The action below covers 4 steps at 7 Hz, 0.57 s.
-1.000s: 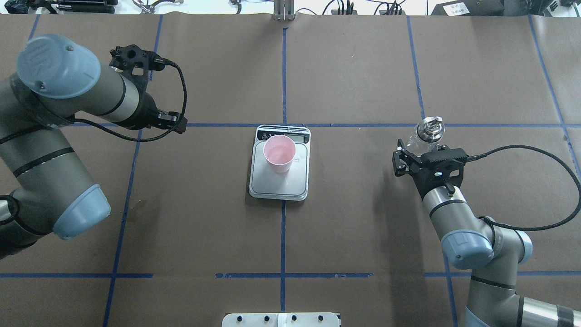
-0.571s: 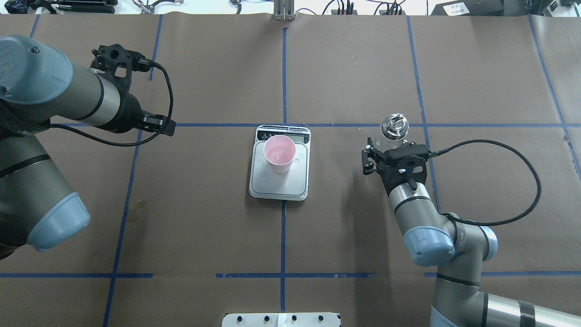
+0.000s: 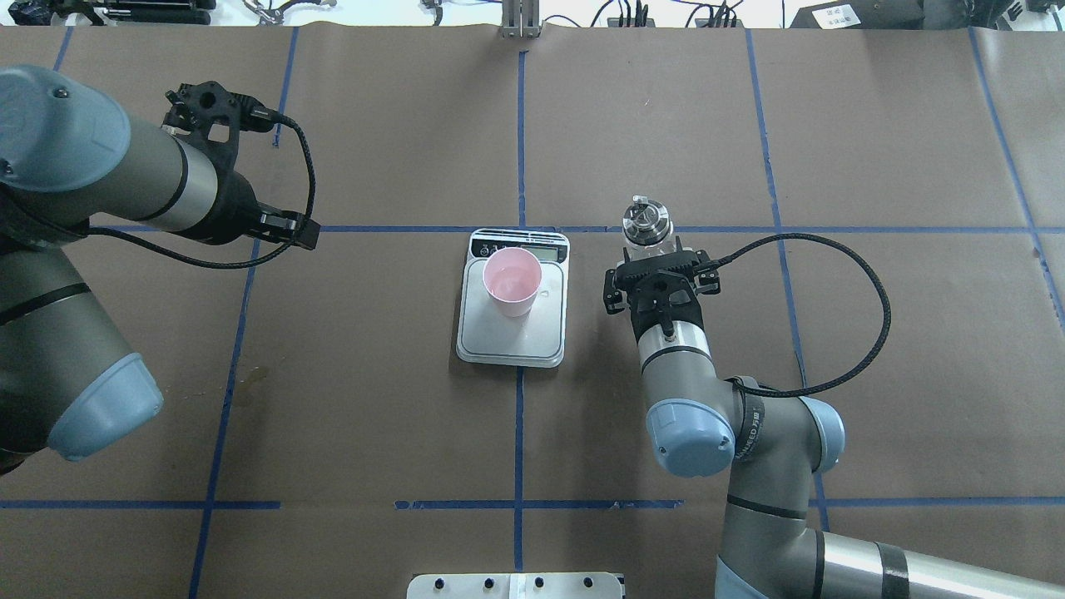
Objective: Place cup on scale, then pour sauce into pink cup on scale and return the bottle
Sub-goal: 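Lift the bottle with the right gripper and carry it toward the scale, then position the bottle spout above the pink cup with the right gripper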
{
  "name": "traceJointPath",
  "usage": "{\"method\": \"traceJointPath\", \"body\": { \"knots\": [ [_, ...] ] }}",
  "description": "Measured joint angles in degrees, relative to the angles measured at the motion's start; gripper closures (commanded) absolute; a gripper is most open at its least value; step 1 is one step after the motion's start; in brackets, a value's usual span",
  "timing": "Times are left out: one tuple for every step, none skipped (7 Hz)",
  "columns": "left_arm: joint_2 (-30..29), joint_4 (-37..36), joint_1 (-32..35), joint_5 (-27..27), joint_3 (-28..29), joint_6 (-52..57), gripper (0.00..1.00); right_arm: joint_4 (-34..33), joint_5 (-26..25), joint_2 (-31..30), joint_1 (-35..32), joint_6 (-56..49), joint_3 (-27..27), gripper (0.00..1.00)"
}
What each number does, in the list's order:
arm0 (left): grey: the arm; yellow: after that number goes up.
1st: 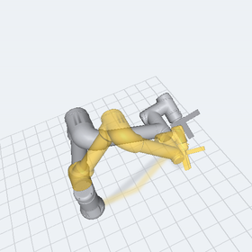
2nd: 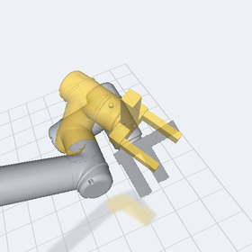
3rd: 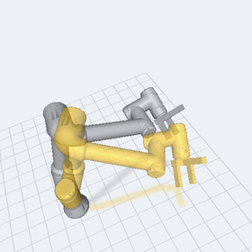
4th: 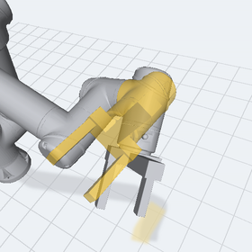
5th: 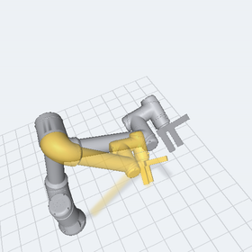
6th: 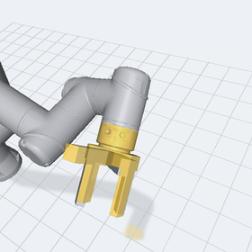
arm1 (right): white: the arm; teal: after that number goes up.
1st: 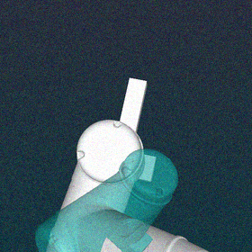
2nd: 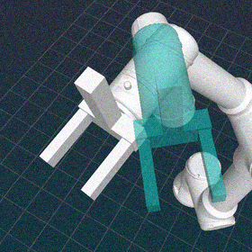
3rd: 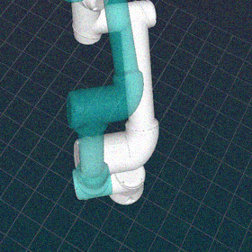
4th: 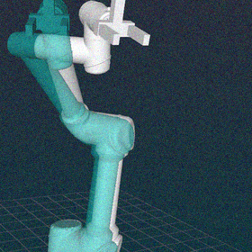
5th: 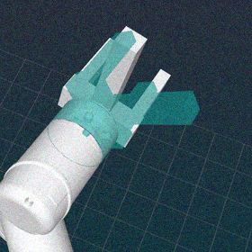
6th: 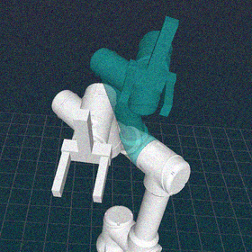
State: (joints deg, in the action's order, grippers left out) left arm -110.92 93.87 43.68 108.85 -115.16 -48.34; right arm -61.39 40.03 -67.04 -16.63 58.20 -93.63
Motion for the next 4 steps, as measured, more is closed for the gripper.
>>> {"method": "traceJointPath", "body": {
  "knots": [
    [0.0, -0.02, 0.0, -0.02, -0.13, -0.02, 0.23, -0.49, -0.13, 0.5, 0.2, 0.02, 0.04, 1.0],
    [0.03, -0.06, 0.0, -0.04, -0.22, -0.06, 0.23, -1.44, -0.7, 0.92, 0.39, 0.01, 0.07, 1.0],
    [0.06, -0.08, 0.03, -0.02, -0.26, -0.1, 0.23, -2.54, -1.4, 1.29, 0.46, -0.25, 0.01, 1.0],
    [0.08, -0.09, 0.06, 0.01, -0.29, -0.14, 0.23, -4.52, -2.17, 1.39, 0.5, -2.03, -0.16, 1.0]
  ]
}}
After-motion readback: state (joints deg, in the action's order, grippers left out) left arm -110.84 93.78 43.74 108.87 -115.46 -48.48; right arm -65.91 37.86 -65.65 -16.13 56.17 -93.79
